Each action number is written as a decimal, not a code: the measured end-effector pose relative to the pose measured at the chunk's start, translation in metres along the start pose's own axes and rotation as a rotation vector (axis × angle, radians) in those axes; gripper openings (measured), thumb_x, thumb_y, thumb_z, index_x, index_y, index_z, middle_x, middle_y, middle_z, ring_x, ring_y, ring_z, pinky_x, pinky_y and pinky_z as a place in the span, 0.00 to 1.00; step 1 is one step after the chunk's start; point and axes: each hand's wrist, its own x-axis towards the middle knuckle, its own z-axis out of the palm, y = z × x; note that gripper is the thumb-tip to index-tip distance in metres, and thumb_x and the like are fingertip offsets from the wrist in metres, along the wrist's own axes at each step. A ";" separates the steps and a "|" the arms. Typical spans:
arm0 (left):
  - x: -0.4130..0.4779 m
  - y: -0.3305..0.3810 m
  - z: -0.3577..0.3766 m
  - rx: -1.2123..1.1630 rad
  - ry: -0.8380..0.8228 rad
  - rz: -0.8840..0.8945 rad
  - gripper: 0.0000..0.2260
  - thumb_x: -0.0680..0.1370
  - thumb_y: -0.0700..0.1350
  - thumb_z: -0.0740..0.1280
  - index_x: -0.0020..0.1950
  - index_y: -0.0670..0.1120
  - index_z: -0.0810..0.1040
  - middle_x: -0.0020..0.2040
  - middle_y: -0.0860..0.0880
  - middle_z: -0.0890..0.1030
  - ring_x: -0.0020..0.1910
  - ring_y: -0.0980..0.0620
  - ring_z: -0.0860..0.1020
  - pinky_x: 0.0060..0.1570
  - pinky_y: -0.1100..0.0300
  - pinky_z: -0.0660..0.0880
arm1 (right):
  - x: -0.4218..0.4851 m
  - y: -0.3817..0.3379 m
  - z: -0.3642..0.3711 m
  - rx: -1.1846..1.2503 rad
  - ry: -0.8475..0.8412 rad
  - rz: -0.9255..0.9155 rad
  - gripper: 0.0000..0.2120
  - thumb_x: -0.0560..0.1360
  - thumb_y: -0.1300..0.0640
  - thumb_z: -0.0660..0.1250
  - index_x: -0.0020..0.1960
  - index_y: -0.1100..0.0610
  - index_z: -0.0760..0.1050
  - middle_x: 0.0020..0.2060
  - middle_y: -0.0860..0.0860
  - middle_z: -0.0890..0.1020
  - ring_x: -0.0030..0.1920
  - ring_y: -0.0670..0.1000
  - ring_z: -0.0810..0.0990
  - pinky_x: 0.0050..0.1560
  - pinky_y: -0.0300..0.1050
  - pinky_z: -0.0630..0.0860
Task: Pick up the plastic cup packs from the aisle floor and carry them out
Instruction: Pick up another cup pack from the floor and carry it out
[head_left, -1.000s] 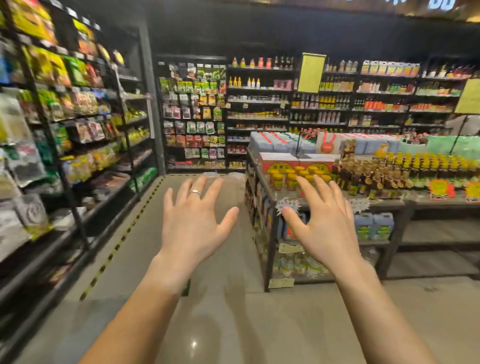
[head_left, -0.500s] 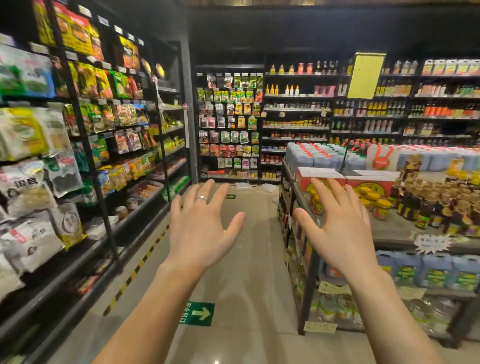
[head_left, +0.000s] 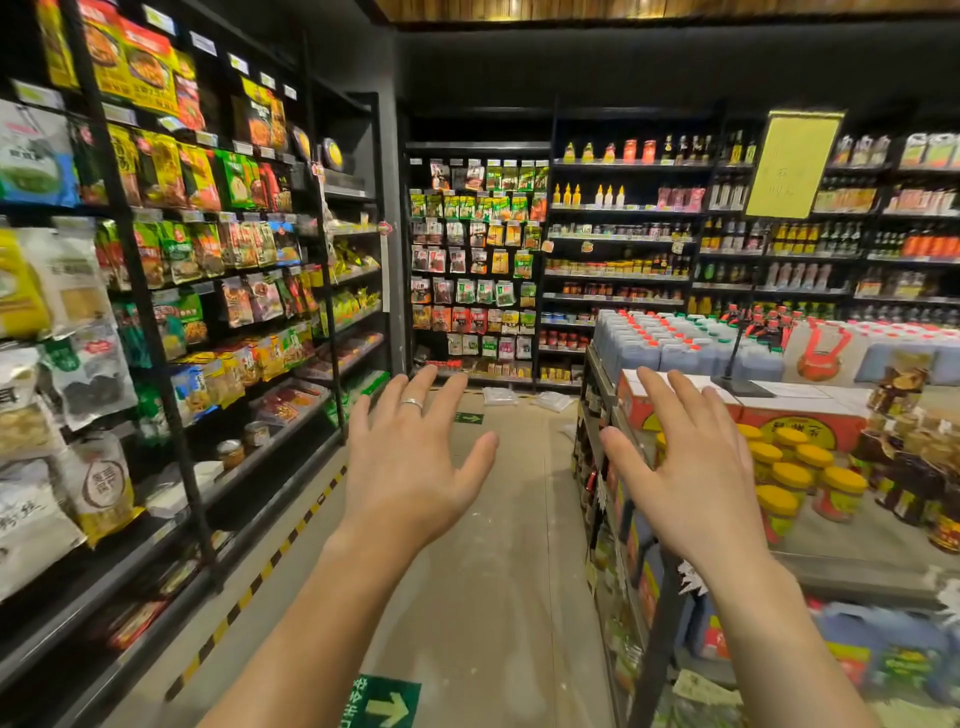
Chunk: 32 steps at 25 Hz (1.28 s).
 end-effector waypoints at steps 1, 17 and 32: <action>0.011 -0.001 0.009 -0.002 -0.005 0.002 0.37 0.72 0.70 0.40 0.79 0.58 0.56 0.79 0.52 0.59 0.78 0.49 0.55 0.76 0.45 0.50 | 0.009 0.003 0.009 -0.002 -0.001 -0.001 0.32 0.75 0.33 0.54 0.77 0.42 0.57 0.77 0.49 0.60 0.77 0.56 0.53 0.74 0.58 0.54; 0.312 -0.114 0.205 -0.080 0.083 0.102 0.33 0.75 0.68 0.47 0.76 0.55 0.65 0.75 0.49 0.68 0.75 0.46 0.63 0.73 0.40 0.56 | 0.270 -0.014 0.250 -0.093 0.040 0.047 0.37 0.71 0.30 0.48 0.78 0.43 0.57 0.78 0.51 0.59 0.77 0.57 0.53 0.74 0.57 0.54; 0.526 -0.148 0.370 -0.093 0.026 0.129 0.30 0.77 0.68 0.51 0.77 0.58 0.60 0.78 0.50 0.62 0.77 0.48 0.57 0.75 0.42 0.51 | 0.465 0.035 0.433 -0.068 0.097 0.035 0.35 0.73 0.34 0.51 0.76 0.49 0.62 0.75 0.53 0.65 0.76 0.59 0.59 0.73 0.62 0.59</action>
